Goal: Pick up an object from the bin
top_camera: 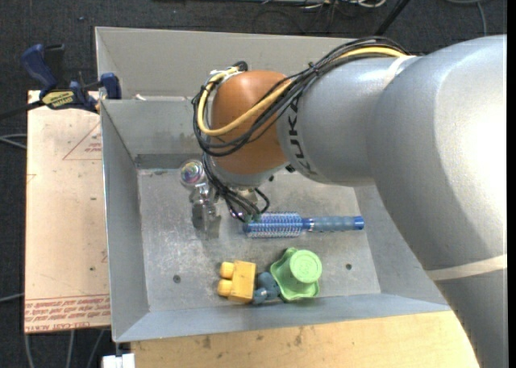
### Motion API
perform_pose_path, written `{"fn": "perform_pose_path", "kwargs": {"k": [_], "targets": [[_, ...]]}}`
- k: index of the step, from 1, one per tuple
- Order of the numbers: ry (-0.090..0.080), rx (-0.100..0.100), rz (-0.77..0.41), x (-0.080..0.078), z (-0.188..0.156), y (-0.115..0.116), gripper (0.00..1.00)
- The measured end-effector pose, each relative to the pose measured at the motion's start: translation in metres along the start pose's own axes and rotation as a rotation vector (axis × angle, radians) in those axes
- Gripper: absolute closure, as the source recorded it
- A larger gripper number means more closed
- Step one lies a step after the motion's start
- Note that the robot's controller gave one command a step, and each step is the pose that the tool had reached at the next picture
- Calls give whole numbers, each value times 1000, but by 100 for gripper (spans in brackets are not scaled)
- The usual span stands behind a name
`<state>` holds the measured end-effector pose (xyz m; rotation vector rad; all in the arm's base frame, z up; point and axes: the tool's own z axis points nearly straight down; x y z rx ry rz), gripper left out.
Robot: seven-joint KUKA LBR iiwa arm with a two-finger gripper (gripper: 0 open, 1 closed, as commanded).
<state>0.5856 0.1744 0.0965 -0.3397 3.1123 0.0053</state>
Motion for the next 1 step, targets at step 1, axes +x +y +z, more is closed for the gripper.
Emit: {"fn": "perform_pose_path", "kwargs": {"k": [1], "targets": [[9, 5, 188, 35, -37, -82, 100]]}}
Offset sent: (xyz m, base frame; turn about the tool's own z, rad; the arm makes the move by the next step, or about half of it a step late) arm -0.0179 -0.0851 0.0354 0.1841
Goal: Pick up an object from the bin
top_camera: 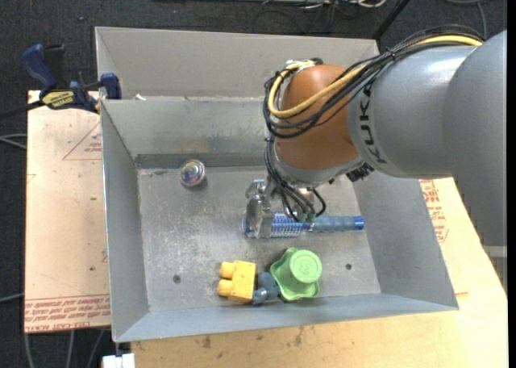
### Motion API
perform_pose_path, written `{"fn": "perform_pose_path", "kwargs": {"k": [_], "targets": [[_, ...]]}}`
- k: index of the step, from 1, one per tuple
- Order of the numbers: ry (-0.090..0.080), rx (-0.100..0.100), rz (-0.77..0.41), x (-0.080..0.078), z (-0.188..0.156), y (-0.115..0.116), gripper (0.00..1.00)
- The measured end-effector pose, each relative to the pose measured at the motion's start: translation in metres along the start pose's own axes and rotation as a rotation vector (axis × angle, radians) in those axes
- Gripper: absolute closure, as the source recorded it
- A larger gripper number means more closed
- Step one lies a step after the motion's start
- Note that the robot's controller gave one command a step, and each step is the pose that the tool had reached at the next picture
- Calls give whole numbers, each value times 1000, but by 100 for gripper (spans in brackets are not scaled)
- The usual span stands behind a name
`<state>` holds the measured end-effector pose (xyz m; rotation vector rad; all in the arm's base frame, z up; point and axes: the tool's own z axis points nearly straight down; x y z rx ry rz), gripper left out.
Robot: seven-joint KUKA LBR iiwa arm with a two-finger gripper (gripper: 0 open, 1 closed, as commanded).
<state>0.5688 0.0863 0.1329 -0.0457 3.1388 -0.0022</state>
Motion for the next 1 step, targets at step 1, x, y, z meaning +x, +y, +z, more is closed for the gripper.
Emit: {"fn": "perform_pose_path", "kwargs": {"k": [1], "targets": [[2, -2, -4, 1, 1, 3, 0]]}}
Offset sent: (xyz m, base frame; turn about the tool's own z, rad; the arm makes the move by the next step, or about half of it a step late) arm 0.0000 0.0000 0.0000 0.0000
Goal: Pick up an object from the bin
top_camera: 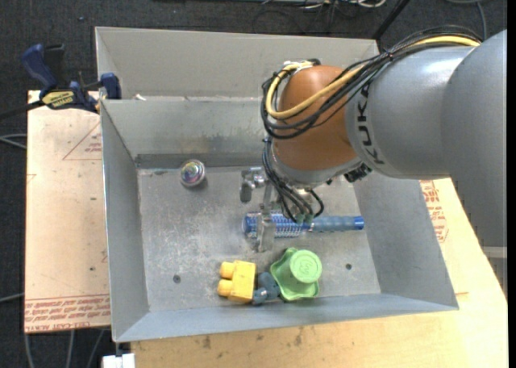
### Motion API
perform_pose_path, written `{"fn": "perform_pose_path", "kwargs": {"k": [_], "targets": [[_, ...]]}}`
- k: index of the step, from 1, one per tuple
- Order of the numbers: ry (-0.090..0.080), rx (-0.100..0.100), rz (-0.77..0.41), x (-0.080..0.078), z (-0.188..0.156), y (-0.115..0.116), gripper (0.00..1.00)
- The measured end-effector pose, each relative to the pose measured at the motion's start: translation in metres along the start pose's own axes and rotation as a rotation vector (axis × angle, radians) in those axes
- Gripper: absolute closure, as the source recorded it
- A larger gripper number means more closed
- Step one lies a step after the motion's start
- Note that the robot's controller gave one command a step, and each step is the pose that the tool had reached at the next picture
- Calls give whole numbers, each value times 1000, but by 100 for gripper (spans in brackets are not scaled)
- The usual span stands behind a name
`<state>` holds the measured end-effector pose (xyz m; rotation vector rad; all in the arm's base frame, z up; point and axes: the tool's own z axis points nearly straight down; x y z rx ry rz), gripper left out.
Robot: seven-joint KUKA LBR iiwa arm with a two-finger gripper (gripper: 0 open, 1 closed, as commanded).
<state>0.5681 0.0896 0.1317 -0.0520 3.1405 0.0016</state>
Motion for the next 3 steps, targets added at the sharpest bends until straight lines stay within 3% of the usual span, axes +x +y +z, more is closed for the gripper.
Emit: {"fn": "perform_pose_path", "kwargs": {"k": [1, 2, 3], "targets": [[2, 1, -302, -15, 63, -35, 0], [1, -1, -302, -15, 62, -34, 100], [-7, 0, -389, 20, -81, -16, 100]]}}
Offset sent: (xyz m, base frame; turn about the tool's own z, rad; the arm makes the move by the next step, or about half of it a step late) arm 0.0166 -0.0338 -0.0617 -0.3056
